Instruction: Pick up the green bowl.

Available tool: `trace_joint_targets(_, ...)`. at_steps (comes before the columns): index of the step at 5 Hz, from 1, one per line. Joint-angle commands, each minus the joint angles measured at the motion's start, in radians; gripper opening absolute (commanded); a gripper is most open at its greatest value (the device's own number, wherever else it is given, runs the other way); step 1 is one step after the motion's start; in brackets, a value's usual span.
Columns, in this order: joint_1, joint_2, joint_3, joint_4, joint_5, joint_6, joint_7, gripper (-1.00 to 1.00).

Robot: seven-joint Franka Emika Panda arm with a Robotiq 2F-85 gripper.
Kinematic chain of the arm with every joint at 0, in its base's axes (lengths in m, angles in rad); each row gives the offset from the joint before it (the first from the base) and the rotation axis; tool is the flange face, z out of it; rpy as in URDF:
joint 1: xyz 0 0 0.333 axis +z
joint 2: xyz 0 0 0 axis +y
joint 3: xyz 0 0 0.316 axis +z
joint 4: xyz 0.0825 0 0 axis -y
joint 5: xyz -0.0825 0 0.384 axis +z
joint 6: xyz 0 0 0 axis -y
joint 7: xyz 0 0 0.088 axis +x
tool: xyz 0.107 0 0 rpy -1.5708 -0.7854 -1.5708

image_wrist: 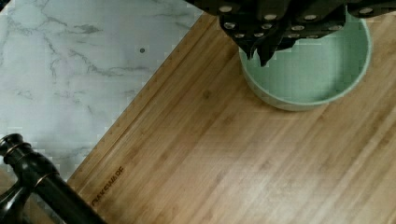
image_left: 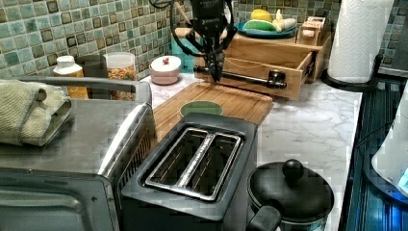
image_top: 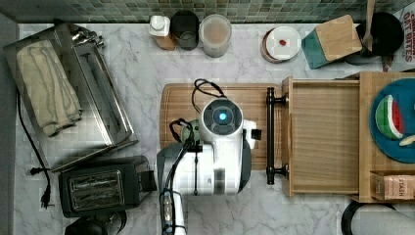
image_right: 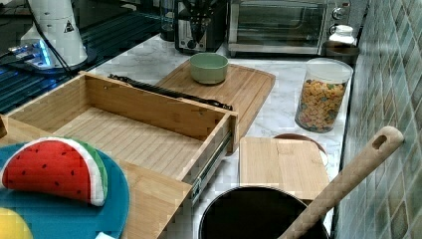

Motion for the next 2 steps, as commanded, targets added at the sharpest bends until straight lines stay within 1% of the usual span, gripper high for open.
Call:
trace_joint_targets(1,0.040,-0.110,0.027,-0.110,0.071,0.169,-0.050,1.00)
trace_joint_targets(2,0.044,-0.099,0.035,-0.126,0.070,0.202,-0.036,1.00)
